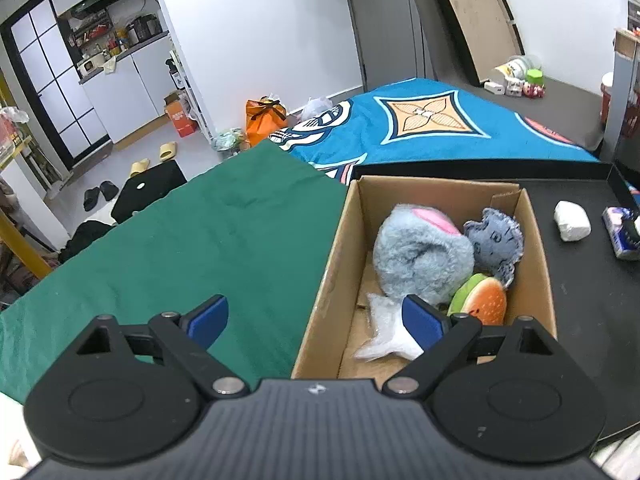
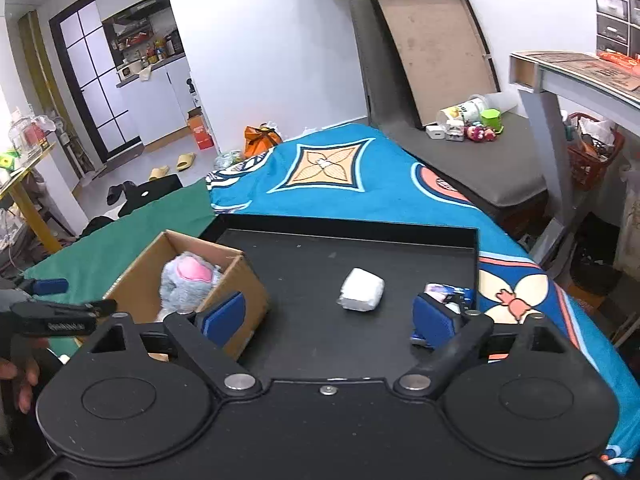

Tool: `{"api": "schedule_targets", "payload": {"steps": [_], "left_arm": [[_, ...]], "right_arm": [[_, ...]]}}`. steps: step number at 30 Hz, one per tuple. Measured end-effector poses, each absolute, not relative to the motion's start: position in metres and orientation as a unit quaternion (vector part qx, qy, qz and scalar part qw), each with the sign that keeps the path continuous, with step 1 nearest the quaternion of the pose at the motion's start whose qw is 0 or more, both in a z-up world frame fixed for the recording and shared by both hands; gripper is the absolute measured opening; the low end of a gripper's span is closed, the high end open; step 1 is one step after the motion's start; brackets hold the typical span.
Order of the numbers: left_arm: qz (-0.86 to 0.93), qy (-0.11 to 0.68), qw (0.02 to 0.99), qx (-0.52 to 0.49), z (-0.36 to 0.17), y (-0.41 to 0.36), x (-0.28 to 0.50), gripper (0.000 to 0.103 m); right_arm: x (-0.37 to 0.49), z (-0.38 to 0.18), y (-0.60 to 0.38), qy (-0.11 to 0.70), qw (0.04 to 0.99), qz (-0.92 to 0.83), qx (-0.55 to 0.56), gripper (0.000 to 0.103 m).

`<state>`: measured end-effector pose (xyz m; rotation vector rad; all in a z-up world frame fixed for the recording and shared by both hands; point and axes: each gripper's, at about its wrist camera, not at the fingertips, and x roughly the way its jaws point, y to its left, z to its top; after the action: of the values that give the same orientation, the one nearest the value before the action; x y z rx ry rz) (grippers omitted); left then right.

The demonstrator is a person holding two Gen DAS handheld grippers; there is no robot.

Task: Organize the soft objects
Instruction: 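Reach the right tool to the black plush with white face and grasp it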

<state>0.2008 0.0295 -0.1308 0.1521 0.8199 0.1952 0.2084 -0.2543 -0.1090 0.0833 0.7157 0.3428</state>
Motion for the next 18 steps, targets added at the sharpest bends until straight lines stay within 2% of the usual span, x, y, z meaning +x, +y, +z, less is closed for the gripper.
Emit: {"api": "schedule_targets", "payload": {"steps": [18], "left_arm": [[0.102, 0.386, 0.915, 0.051, -0.126, 0.026, 0.207, 0.093]], "right_arm": [[0.226, -0.135, -0.293, 0.371, 0.913, 0.159, 0.053, 0.093]]}}
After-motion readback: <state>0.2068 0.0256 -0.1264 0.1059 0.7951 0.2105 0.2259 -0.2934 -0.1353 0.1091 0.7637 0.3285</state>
